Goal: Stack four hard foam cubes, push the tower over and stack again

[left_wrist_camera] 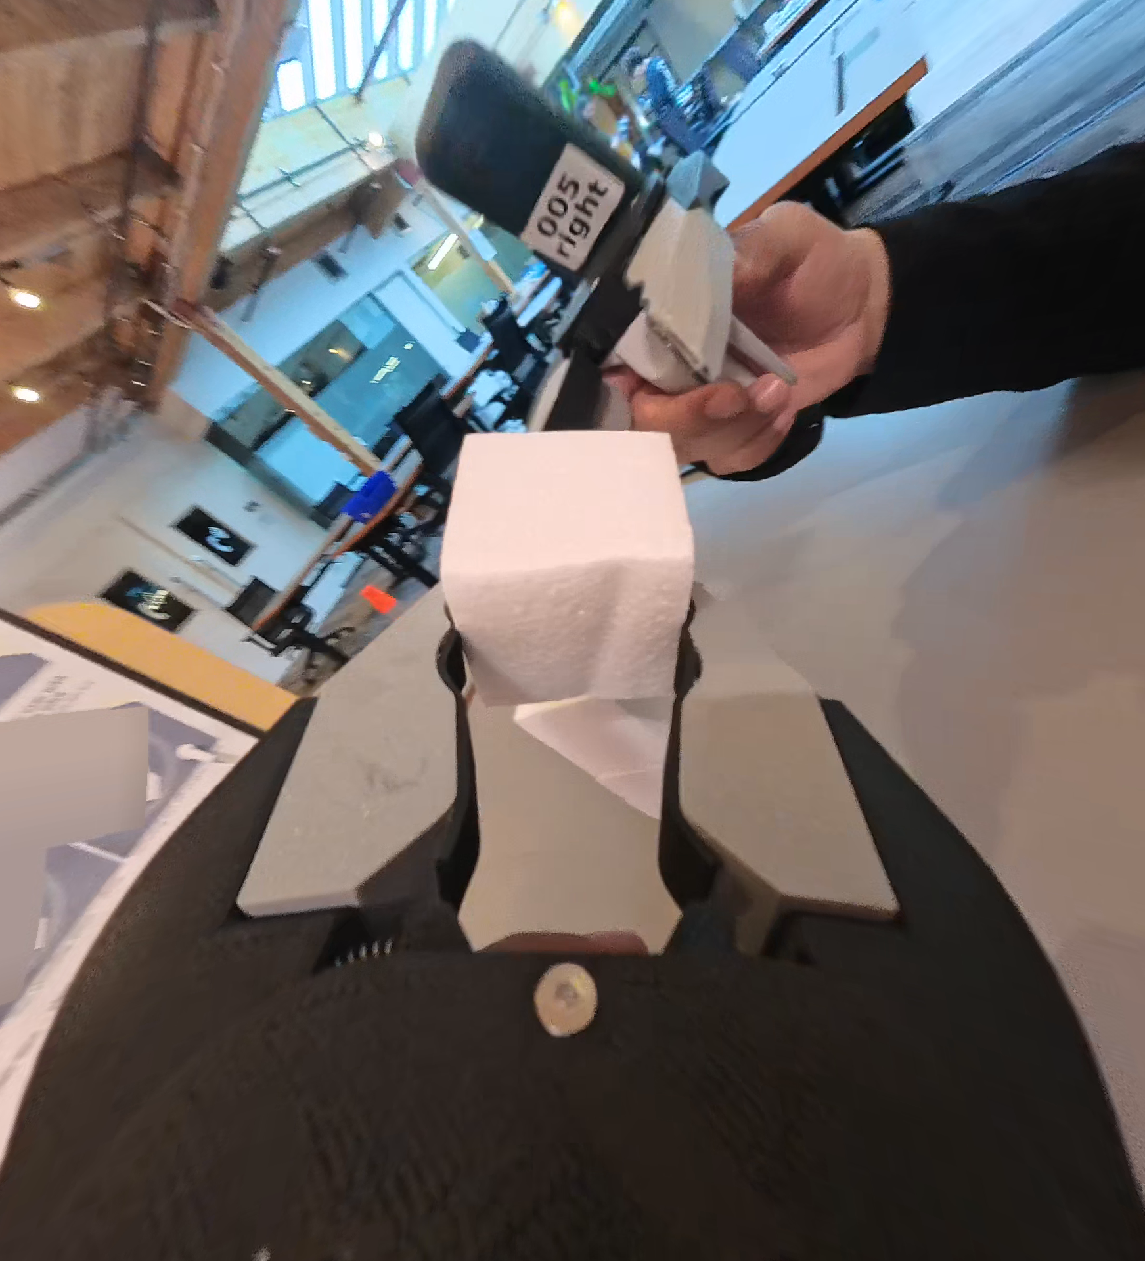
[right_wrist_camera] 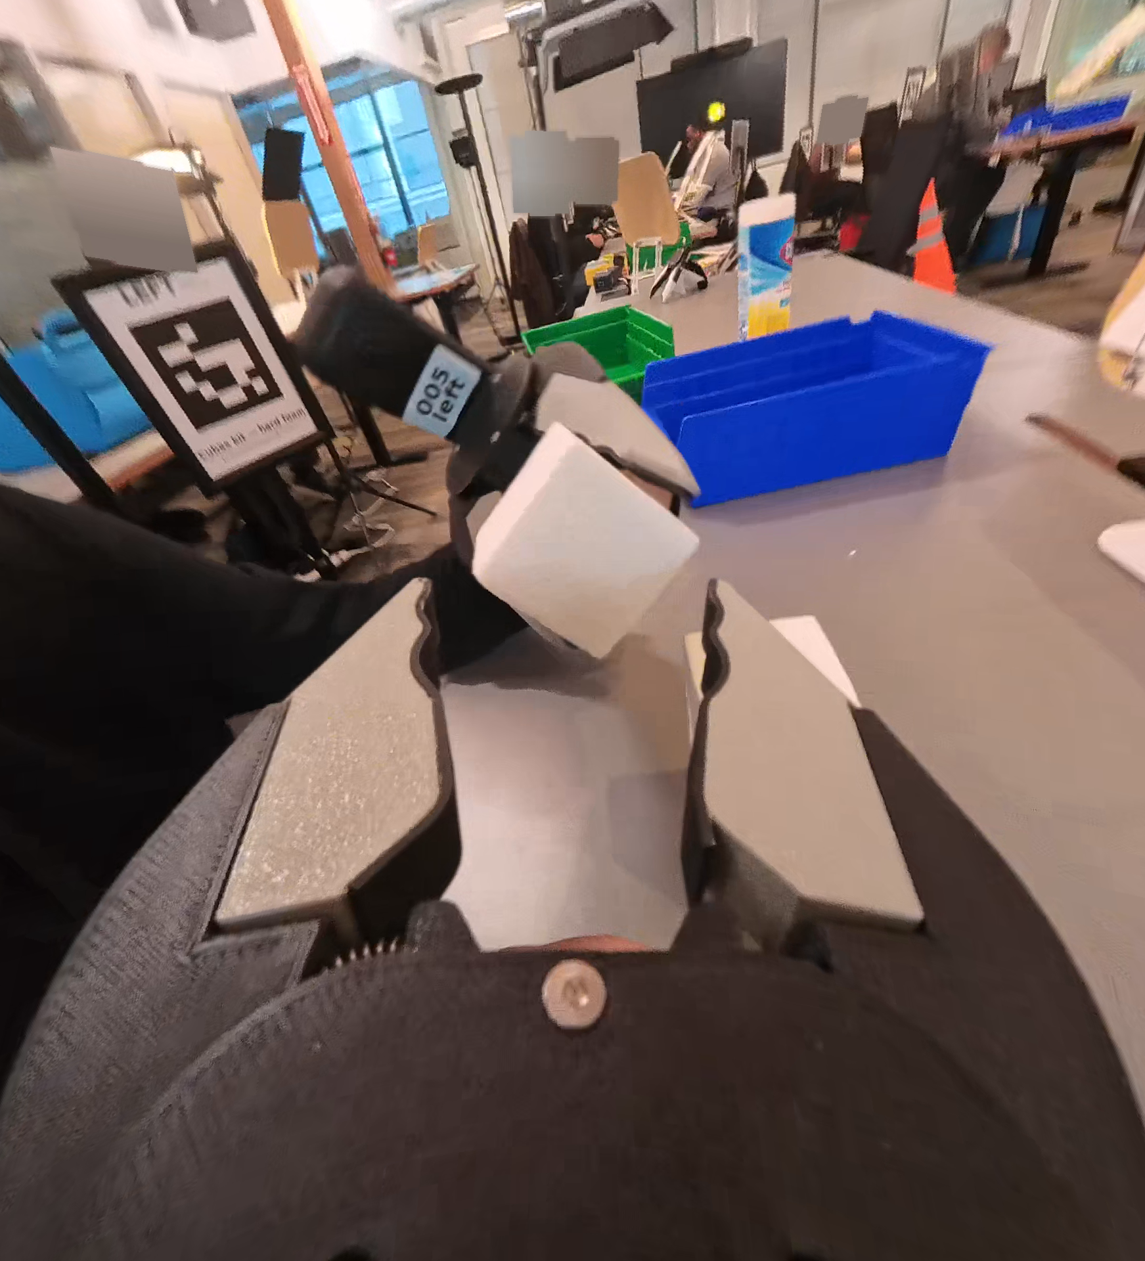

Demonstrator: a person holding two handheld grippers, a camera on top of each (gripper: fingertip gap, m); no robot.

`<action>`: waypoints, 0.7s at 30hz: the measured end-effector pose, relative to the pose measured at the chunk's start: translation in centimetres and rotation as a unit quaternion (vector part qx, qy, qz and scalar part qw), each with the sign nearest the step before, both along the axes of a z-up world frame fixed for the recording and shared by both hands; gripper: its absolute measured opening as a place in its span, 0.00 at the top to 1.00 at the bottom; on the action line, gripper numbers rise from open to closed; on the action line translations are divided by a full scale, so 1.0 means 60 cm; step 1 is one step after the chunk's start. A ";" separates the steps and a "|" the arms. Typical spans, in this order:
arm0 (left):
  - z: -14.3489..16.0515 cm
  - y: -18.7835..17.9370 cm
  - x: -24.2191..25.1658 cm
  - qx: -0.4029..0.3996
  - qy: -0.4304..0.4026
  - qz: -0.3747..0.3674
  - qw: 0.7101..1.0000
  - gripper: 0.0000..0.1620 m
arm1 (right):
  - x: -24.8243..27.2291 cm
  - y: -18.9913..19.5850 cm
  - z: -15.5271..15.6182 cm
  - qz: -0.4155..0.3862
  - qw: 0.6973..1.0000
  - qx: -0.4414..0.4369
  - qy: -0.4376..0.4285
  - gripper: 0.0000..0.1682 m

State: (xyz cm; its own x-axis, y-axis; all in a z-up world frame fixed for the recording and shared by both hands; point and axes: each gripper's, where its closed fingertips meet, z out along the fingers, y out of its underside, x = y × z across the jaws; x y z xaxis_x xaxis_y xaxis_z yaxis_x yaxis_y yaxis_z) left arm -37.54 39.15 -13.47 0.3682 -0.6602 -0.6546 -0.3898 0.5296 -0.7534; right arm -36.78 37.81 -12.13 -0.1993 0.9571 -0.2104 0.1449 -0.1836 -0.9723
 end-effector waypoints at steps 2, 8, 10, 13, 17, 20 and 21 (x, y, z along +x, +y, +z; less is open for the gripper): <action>0.013 -0.003 -0.001 0.032 0.002 0.018 0.999 0.63 | 0.004 0.007 0.007 0.001 0.999 -0.051 0.003 0.56; 0.008 -0.006 0.013 0.108 0.061 0.062 0.990 0.63 | 0.010 -0.010 0.028 0.030 0.994 -0.104 0.019 0.58; 0.002 -0.007 0.021 0.117 0.073 0.062 0.989 0.63 | 0.004 -0.014 0.019 0.025 0.996 -0.091 0.005 0.58; -0.002 -0.010 0.028 0.129 0.083 0.062 0.986 0.63 | -0.007 -0.015 0.004 0.014 0.996 -0.083 -0.018 0.58; -0.005 -0.016 0.034 0.136 0.093 0.056 0.985 0.63 | -0.015 -0.018 -0.005 0.012 0.997 -0.068 -0.027 0.66; -0.007 -0.013 0.033 0.133 0.092 0.057 0.985 0.63 | -0.014 -0.016 -0.007 0.011 0.998 -0.059 -0.026 0.67; -0.007 -0.012 0.032 0.129 0.087 0.056 0.986 0.63 | -0.014 -0.014 -0.004 0.008 0.998 -0.052 -0.019 0.67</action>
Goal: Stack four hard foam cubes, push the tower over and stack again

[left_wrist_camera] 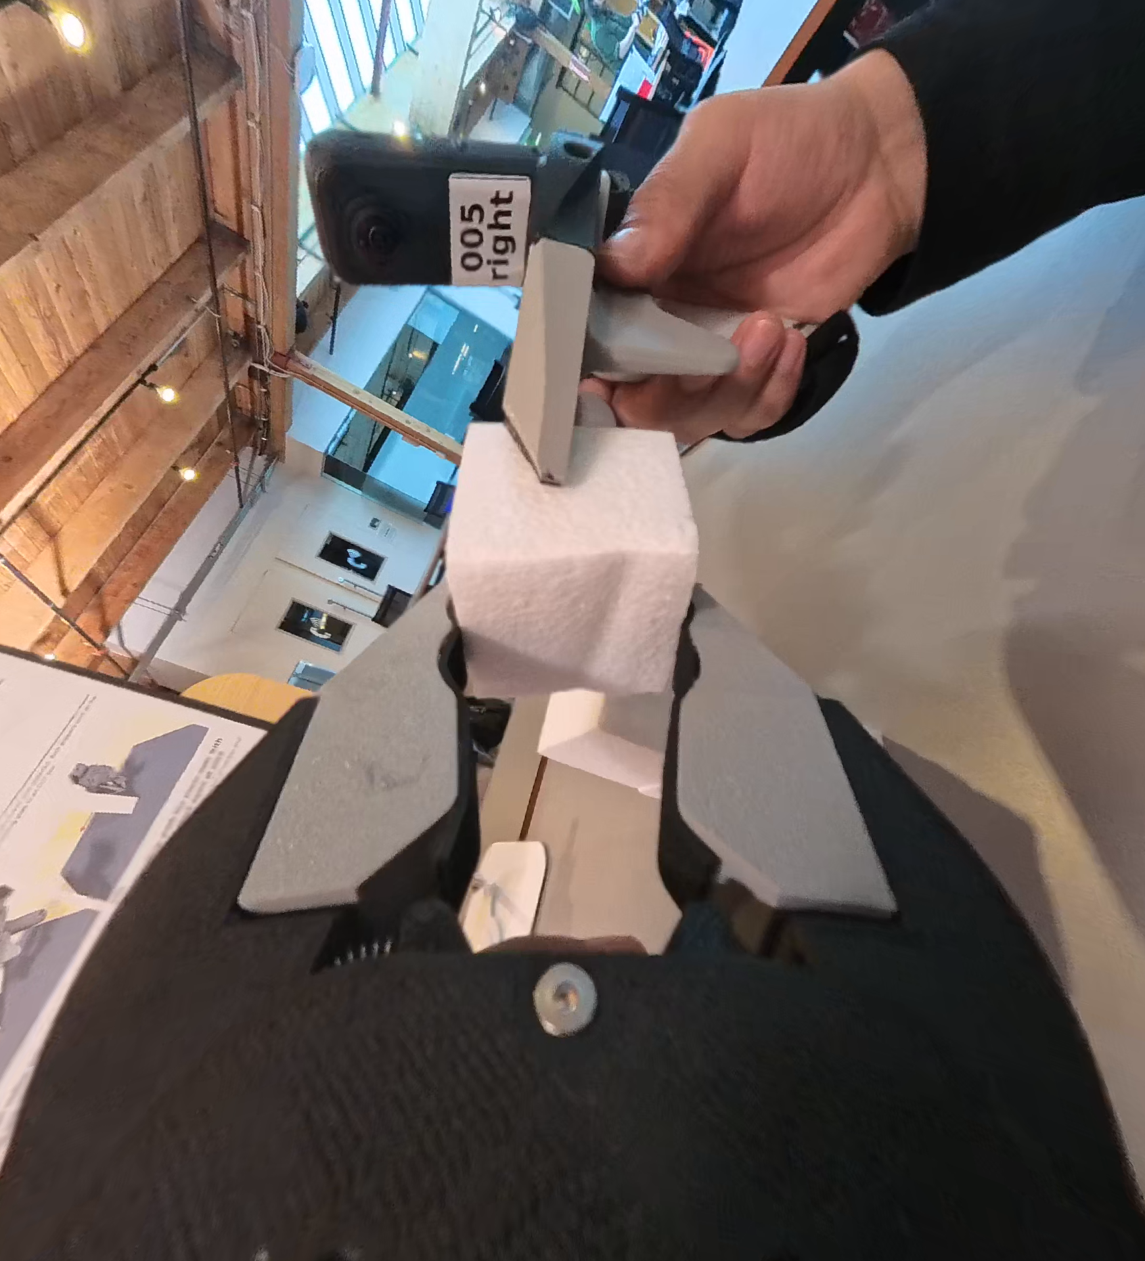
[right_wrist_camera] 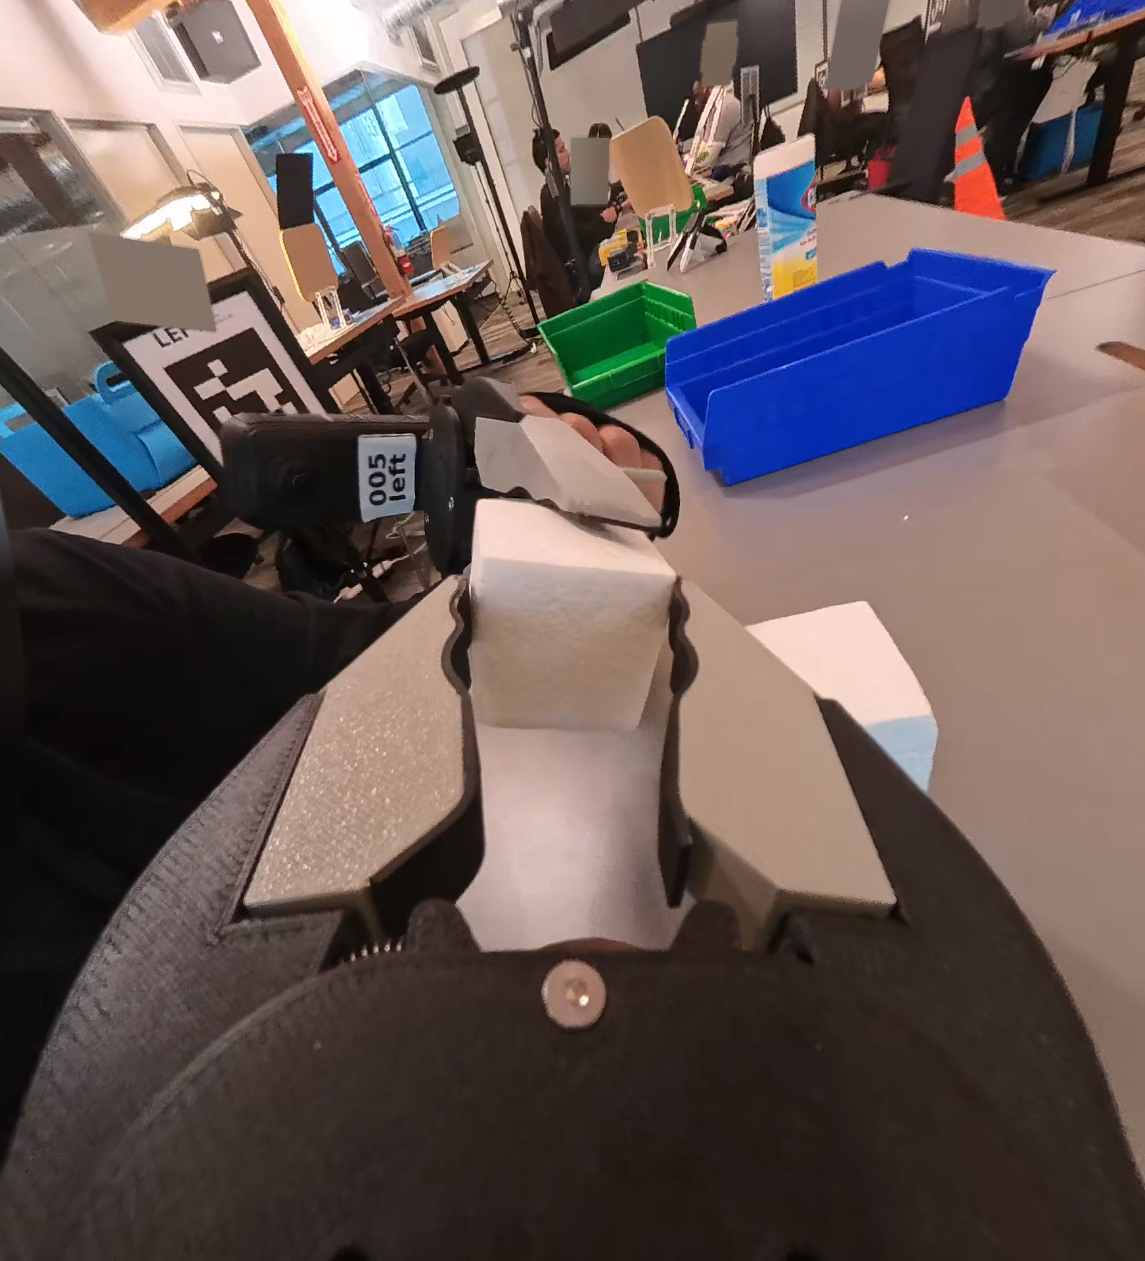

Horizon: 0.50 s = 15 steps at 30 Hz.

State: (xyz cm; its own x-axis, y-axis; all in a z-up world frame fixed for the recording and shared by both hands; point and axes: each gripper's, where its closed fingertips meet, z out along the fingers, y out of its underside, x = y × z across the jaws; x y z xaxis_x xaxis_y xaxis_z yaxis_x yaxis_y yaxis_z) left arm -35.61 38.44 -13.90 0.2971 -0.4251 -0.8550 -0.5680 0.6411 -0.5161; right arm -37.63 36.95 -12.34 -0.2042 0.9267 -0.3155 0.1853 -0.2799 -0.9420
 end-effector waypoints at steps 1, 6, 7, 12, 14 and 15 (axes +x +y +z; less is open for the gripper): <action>-0.001 0.001 -0.002 -0.011 -0.004 -0.003 1.000 0.64 | 0.001 0.003 0.005 -0.006 1.000 0.010 0.011 0.67; 0.020 0.003 -0.037 -0.068 -0.065 -0.029 0.995 0.65 | 0.019 0.029 0.053 -0.059 0.992 0.057 0.095 0.67; 0.027 0.002 -0.046 -0.082 -0.084 -0.039 0.992 0.66 | 0.024 0.040 0.059 -0.080 0.988 0.073 0.110 0.67; 0.070 0.016 -0.098 -0.143 -0.201 -0.068 0.967 0.72 | 0.026 0.083 0.054 -0.153 0.968 0.149 0.132 0.67; 0.074 0.031 -0.114 -0.166 -0.233 -0.063 0.956 0.73 | 0.017 0.090 0.044 -0.166 0.961 0.176 0.134 0.67; 0.073 0.038 -0.119 -0.177 -0.242 -0.061 0.952 0.73 | 0.012 0.091 0.038 -0.167 0.959 0.187 0.132 0.67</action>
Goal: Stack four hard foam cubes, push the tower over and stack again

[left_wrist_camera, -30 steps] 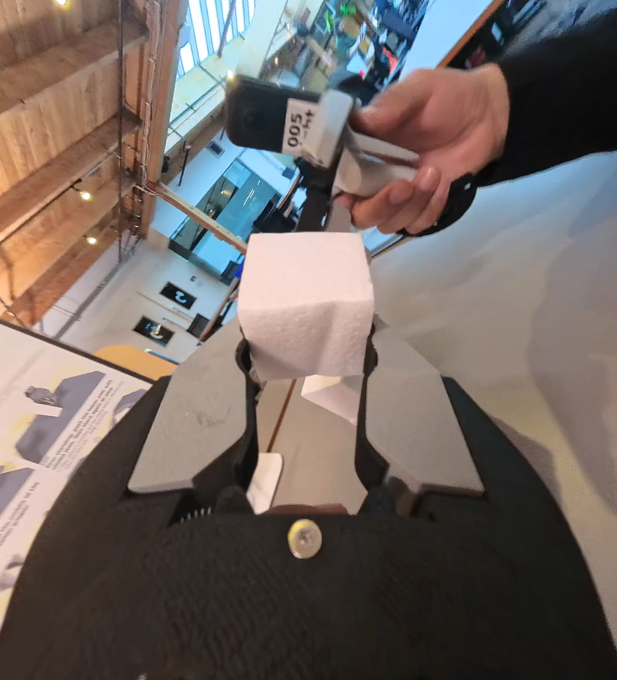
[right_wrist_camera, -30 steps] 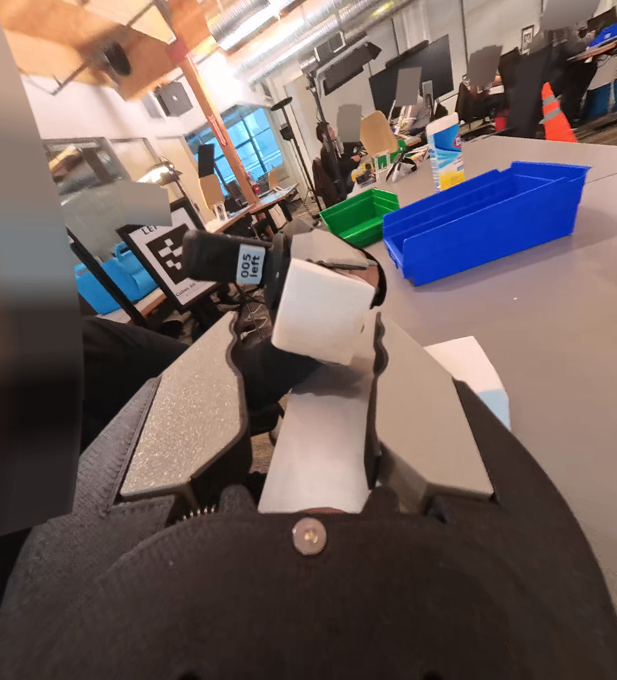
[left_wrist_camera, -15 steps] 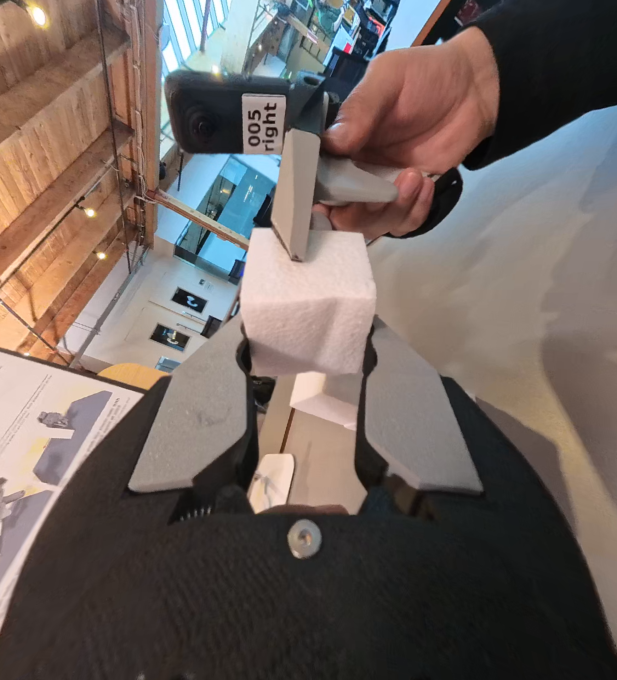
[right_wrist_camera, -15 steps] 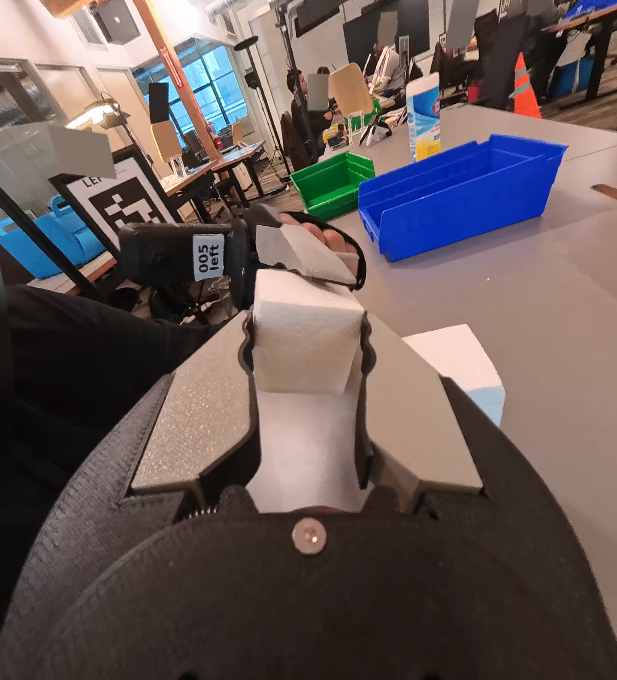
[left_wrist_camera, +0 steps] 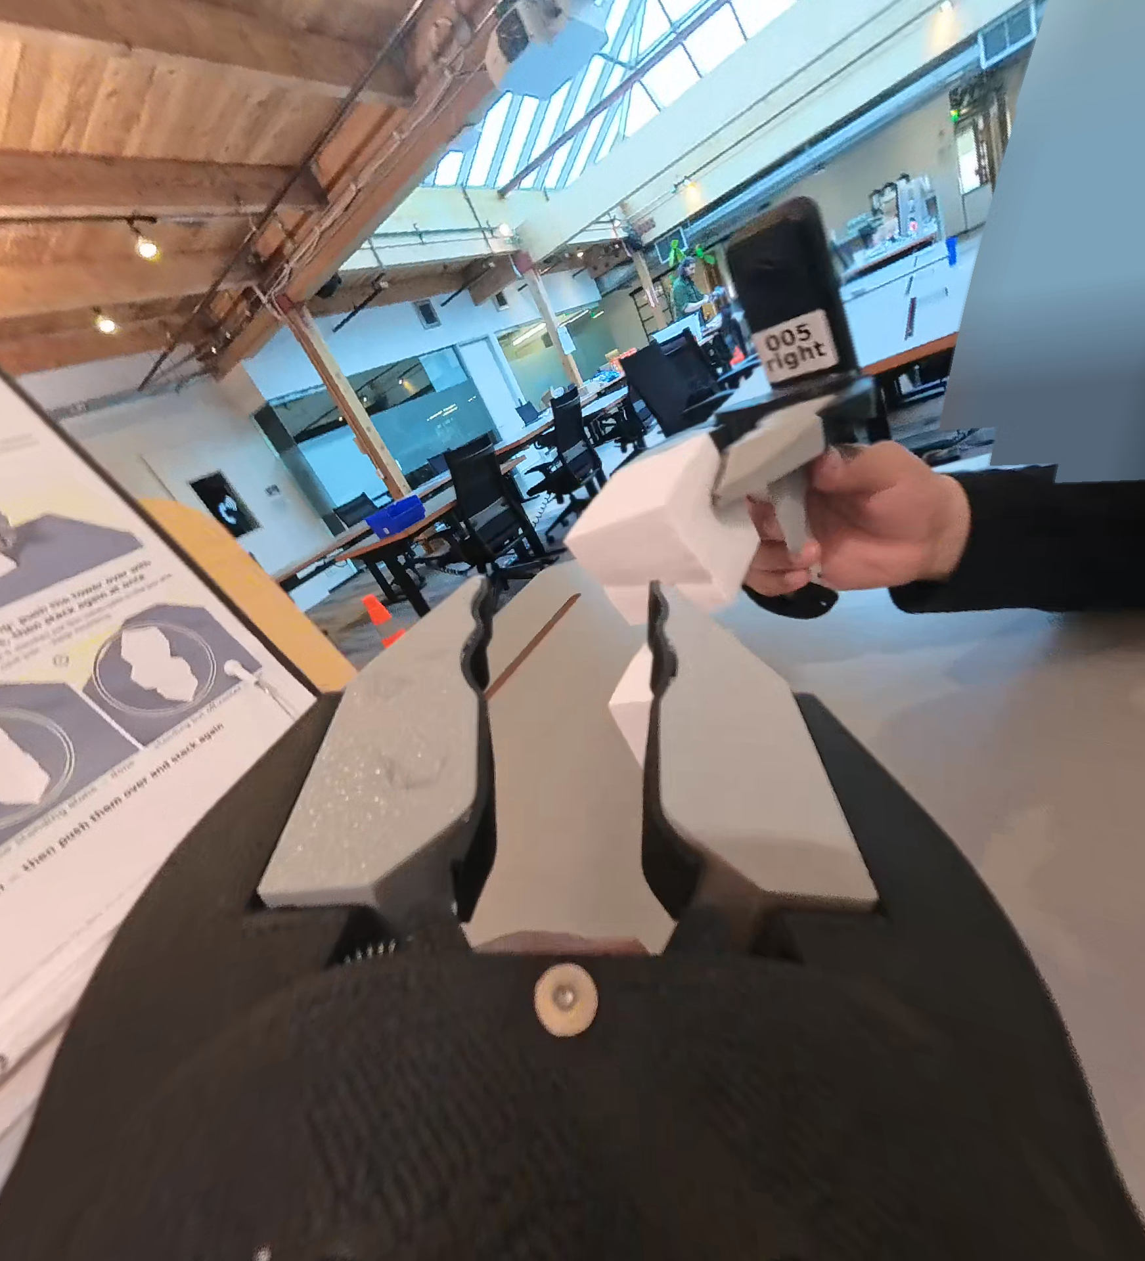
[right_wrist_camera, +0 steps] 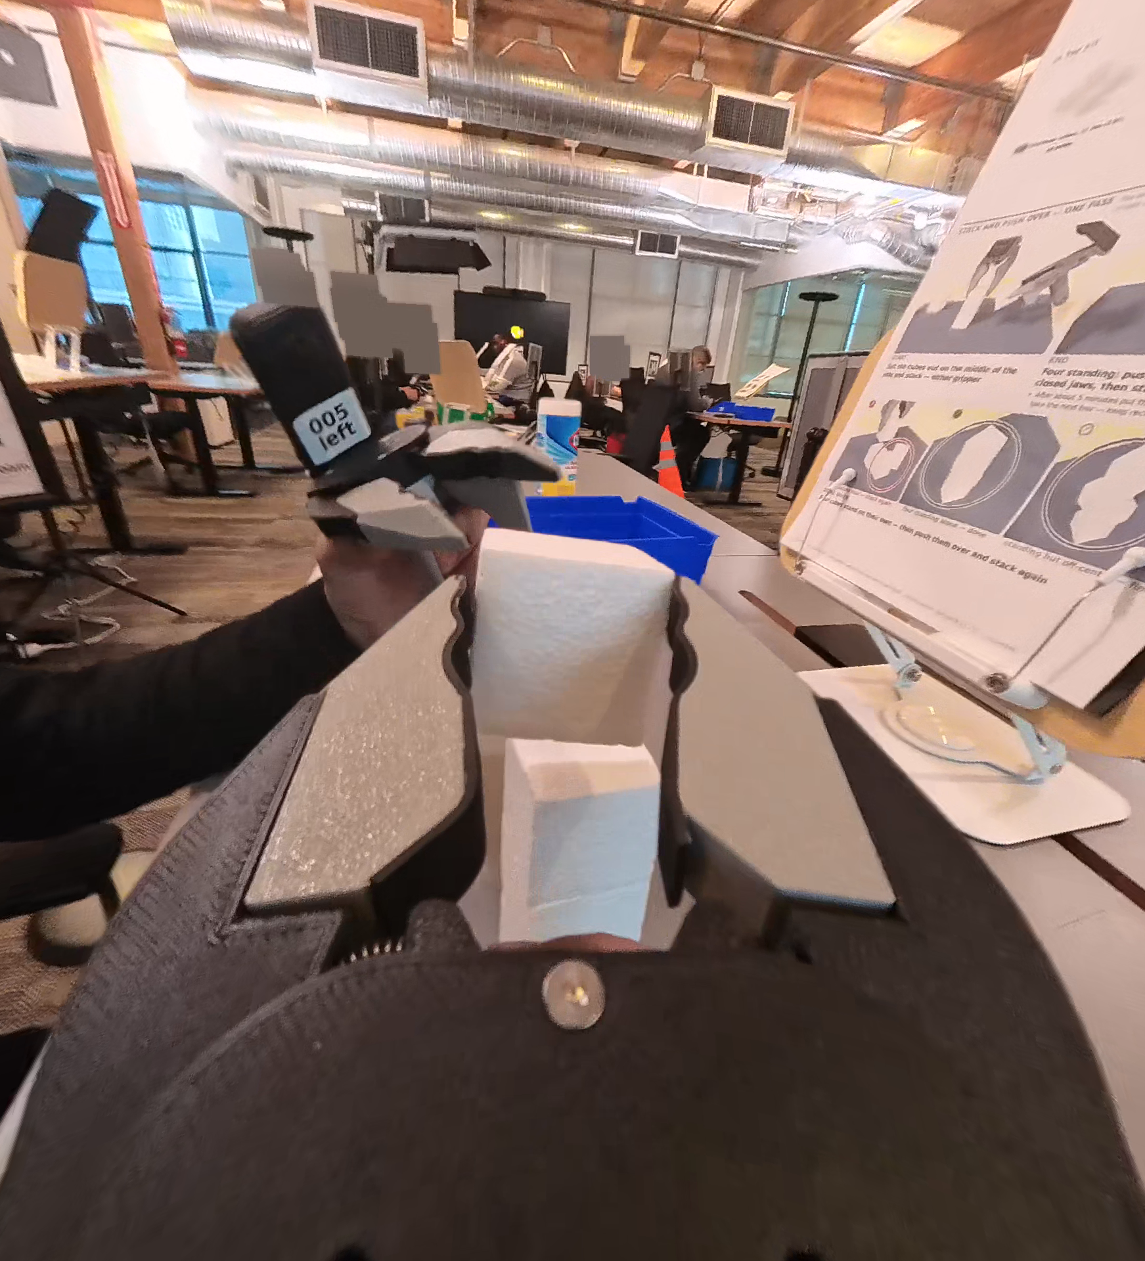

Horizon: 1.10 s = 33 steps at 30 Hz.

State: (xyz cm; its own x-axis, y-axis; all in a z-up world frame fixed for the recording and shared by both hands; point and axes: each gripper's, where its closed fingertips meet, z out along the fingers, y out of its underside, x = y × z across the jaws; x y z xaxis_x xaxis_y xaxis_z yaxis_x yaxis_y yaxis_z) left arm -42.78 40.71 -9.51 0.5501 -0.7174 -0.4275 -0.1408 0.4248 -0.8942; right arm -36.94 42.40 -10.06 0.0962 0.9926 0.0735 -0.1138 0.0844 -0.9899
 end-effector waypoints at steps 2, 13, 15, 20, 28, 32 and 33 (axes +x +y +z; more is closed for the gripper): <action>-0.006 0.015 -0.008 -0.021 -0.008 0.011 1.000 0.73 | -0.011 0.003 -0.013 -0.010 1.000 0.023 -0.011 0.67; -0.036 0.032 0.008 -0.059 0.020 0.018 0.998 0.72 | -0.016 0.010 -0.021 0.048 0.998 -0.017 0.025 0.67; -0.040 0.031 0.011 -0.072 0.019 0.008 0.997 0.72 | -0.014 0.013 -0.023 0.062 0.997 -0.029 0.036 0.67; -0.054 0.022 0.027 -0.134 0.011 -0.045 0.990 0.71 | -0.012 0.014 -0.020 0.068 0.996 -0.031 0.046 0.67; -0.072 0.004 0.059 -0.190 0.016 -0.100 0.976 0.61 | -0.019 -0.018 -0.009 0.091 0.995 -0.007 0.047 0.67; -0.073 -0.004 0.072 -0.191 0.019 -0.113 0.975 0.61 | -0.027 -0.028 -0.015 0.097 0.995 0.001 0.036 0.67; -0.073 -0.006 0.073 -0.191 0.019 -0.116 0.975 0.61 | -0.028 -0.031 -0.017 0.101 0.994 0.002 0.034 0.67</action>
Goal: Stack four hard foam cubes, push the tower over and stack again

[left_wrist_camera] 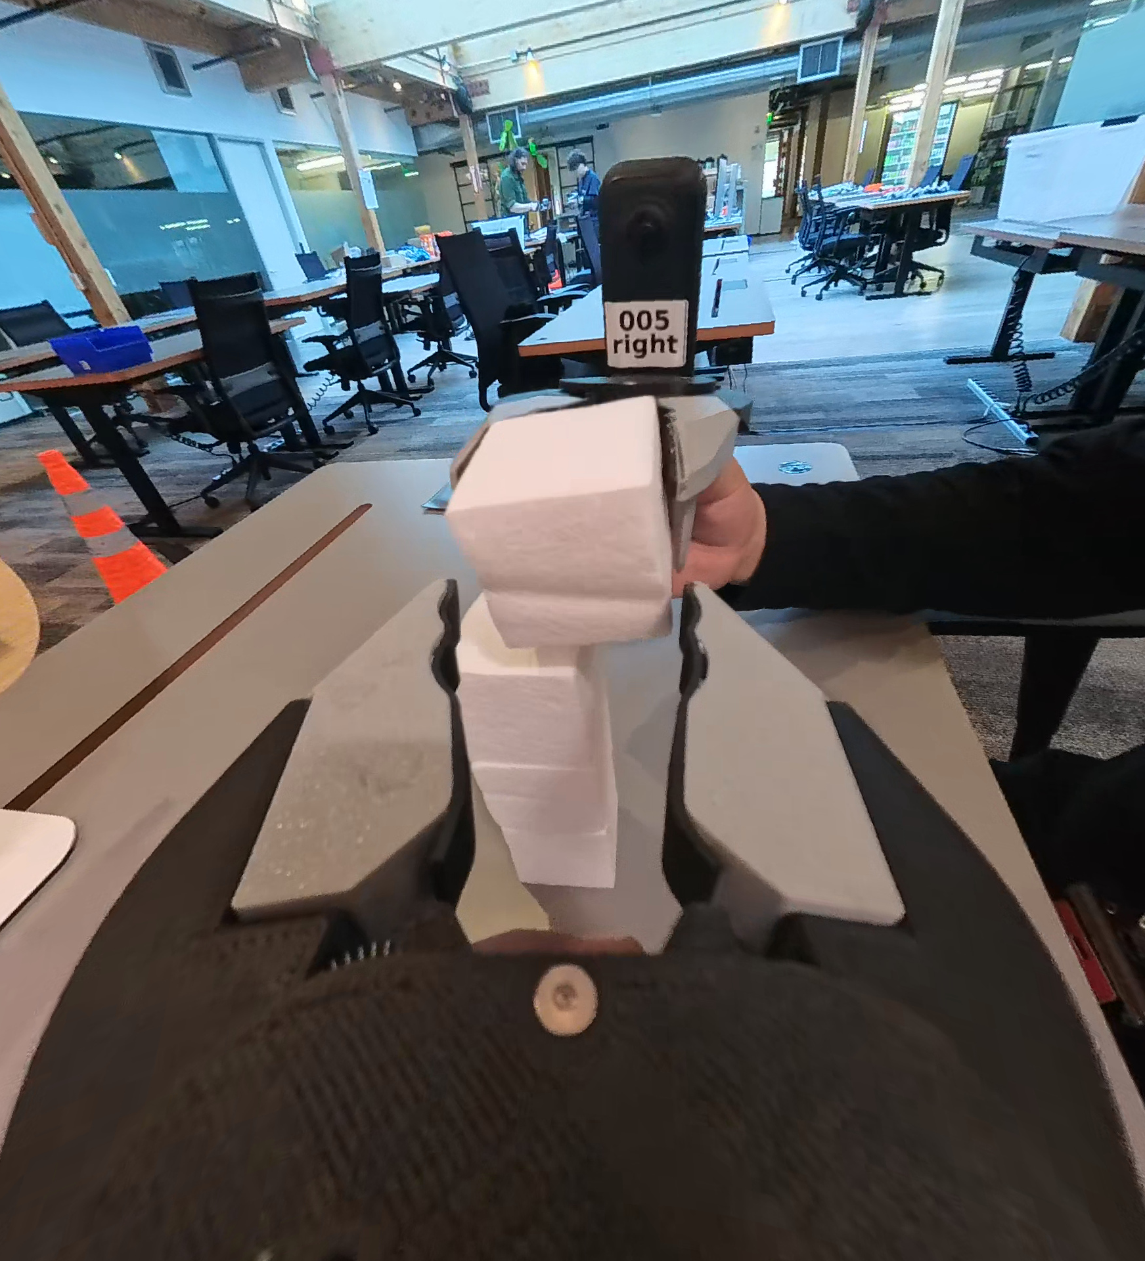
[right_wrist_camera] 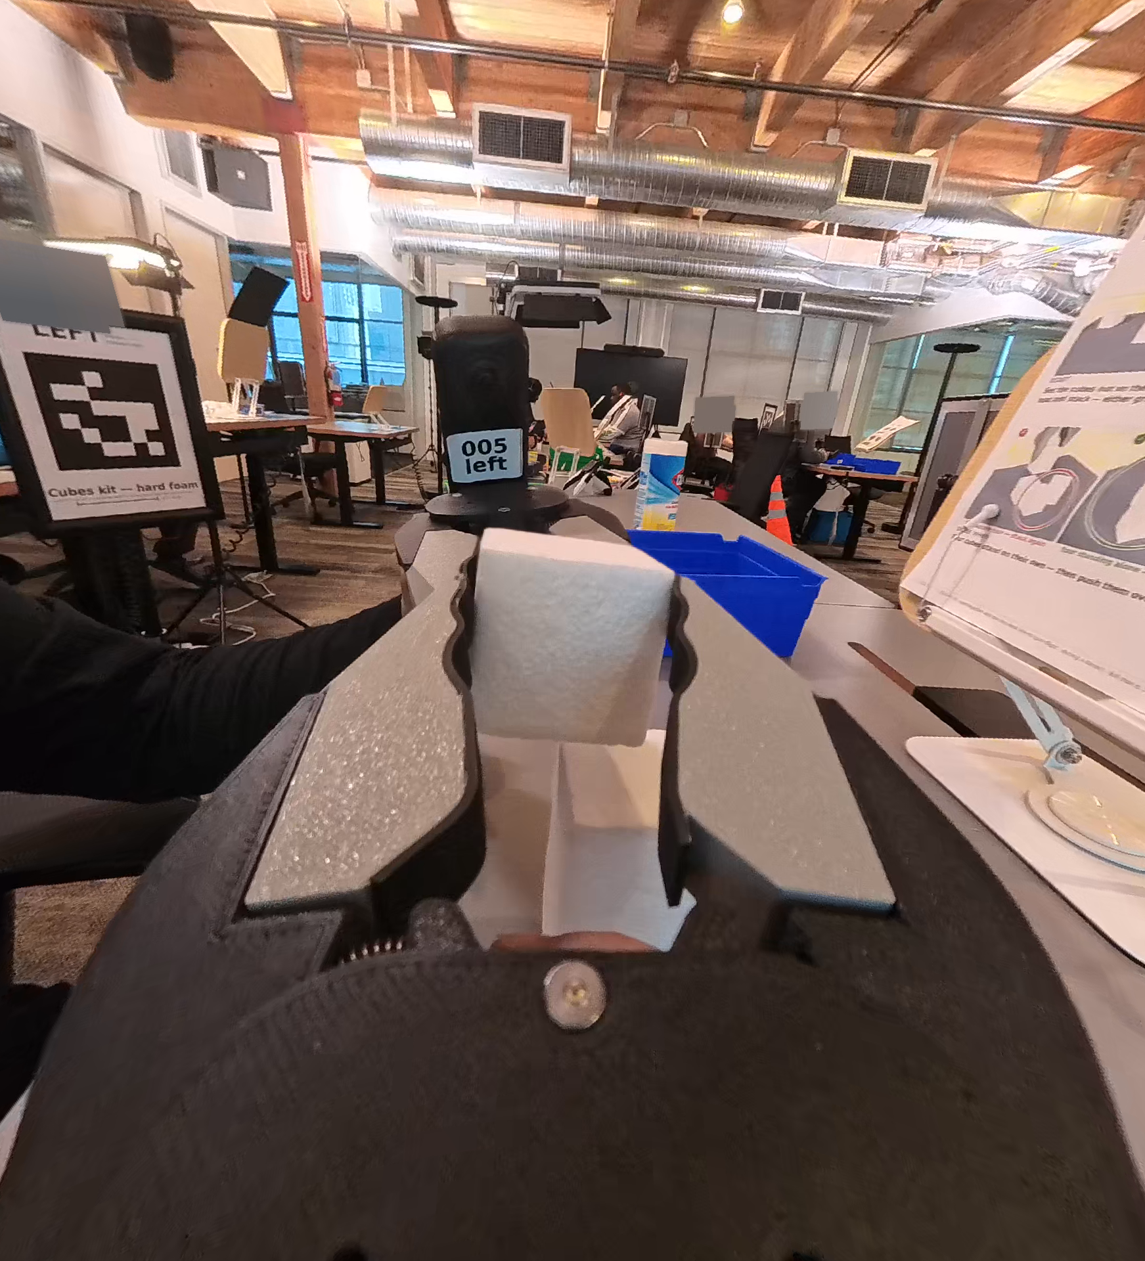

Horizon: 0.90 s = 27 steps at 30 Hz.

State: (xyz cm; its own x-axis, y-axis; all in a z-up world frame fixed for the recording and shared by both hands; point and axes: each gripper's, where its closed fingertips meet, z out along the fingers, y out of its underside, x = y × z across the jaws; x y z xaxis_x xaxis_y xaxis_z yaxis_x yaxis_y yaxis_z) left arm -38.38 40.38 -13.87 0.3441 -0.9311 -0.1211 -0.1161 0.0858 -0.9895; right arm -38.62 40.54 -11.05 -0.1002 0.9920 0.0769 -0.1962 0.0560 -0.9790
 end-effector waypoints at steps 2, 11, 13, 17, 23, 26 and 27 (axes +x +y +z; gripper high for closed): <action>0.001 -0.005 0.003 0.001 -0.001 -0.008 1.000 0.66 | -0.002 -0.004 -0.002 0.005 1.000 0.001 -0.003 0.67; 0.011 -0.010 -0.006 0.023 0.004 -0.001 1.000 0.66 | -0.001 -0.004 -0.011 0.012 0.999 -0.017 -0.034 0.67; 0.007 -0.008 -0.006 0.032 0.017 0.007 0.999 0.66 | 0.001 -0.006 -0.011 0.016 0.999 -0.018 -0.040 0.65; 0.001 -0.012 -0.002 0.051 0.037 0.008 0.998 0.66 | 0.005 -0.011 -0.011 0.024 0.998 -0.022 -0.054 0.68; 0.000 -0.022 0.004 0.059 0.039 -0.005 0.998 0.66 | 0.007 -0.020 -0.014 0.041 0.997 -0.027 -0.063 0.66; -0.002 -0.023 0.008 0.058 0.041 -0.008 0.997 0.66 | 0.005 -0.024 -0.019 0.045 0.996 -0.025 -0.071 0.66; -0.003 -0.023 0.009 0.059 0.042 -0.008 0.997 0.66 | 0.004 -0.023 -0.022 0.043 0.996 -0.023 -0.076 0.67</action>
